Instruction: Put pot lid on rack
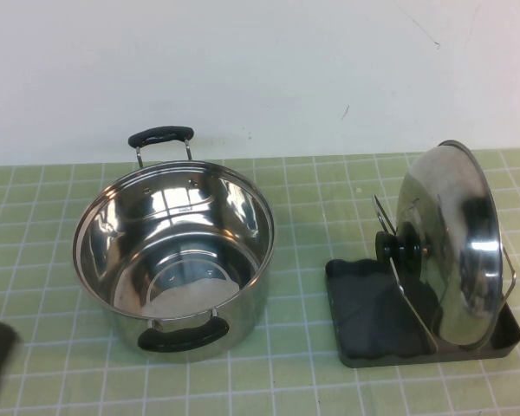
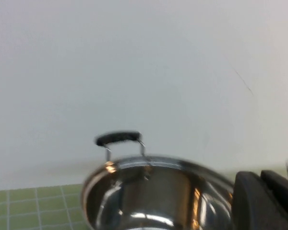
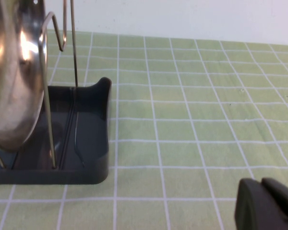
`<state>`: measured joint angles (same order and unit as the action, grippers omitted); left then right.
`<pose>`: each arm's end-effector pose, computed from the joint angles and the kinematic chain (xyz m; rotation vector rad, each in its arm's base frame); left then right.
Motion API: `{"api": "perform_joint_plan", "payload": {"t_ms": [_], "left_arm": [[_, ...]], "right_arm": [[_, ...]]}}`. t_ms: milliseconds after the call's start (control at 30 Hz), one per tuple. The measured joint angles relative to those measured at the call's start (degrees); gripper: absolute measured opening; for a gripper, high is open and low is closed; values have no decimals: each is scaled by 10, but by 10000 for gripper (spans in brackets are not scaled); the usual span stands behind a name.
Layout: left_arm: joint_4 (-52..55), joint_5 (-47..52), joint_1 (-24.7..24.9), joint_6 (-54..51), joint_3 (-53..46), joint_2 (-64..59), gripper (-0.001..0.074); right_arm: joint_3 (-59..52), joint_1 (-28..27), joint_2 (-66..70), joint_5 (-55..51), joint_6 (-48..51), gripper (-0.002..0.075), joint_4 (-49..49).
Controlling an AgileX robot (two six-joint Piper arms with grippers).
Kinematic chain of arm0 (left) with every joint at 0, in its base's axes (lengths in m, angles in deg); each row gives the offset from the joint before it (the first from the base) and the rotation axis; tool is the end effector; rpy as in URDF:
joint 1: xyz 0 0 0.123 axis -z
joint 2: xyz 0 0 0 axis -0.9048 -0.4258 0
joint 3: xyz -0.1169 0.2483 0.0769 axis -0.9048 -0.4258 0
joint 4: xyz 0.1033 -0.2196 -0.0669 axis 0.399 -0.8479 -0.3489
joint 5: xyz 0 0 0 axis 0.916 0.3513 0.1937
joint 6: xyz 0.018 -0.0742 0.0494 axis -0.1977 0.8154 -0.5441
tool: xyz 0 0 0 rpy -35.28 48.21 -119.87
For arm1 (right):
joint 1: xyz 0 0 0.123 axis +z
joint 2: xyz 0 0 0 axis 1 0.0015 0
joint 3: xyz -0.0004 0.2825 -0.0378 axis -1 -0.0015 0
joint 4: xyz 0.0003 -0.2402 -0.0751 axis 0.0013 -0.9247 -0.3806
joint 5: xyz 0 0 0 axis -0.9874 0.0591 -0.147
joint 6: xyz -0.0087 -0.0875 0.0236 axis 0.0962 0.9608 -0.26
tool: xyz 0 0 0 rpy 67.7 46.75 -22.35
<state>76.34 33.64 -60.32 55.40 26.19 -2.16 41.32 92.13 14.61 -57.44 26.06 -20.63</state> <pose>0.0596 -0.0372 0.2542 0.2507 1.4966 -0.4454 0.0534 -0.0040 0.1752 -0.0621 1.8296 -0.0906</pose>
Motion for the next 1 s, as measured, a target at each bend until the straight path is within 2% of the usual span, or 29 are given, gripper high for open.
{"api": "perform_joint_plan", "payload": {"t_ms": [33, 100, 200, 300, 367, 467, 633, 867, 1000], "left_arm": [[-72, 35, 0, -34, -1, 0, -2], [-311, 121, 0, -152, -4, 4, -2], [-640, 269, 0, -415, -6, 28, -2], [-790, 394, 0, -672, -7, 57, -2], [-827, 449, 0, -767, -7, 77, -2], [-845, 482, 0, -823, -7, 104, -2], [-846, 487, -8, -855, -17, 108, -2], [-869, 431, -86, -869, -87, 108, -2], [-875, 406, -103, -872, -92, 108, -2]], "right_arm": [[0, 0, 0, 0, 0, -1, 0], [0, 0, 0, 0, 0, -1, 0], [0, 0, 0, -1, 0, -1, 0], [0, 0, 0, -1, 0, -1, 0], [0, 0, 0, -1, 0, -1, 0], [0, 0, 0, -1, 0, -1, 0], [0, 0, 0, -1, 0, -1, 0], [0, 0, 0, -1, 0, -1, 0], [0, 0, 0, -1, 0, -1, 0]]}}
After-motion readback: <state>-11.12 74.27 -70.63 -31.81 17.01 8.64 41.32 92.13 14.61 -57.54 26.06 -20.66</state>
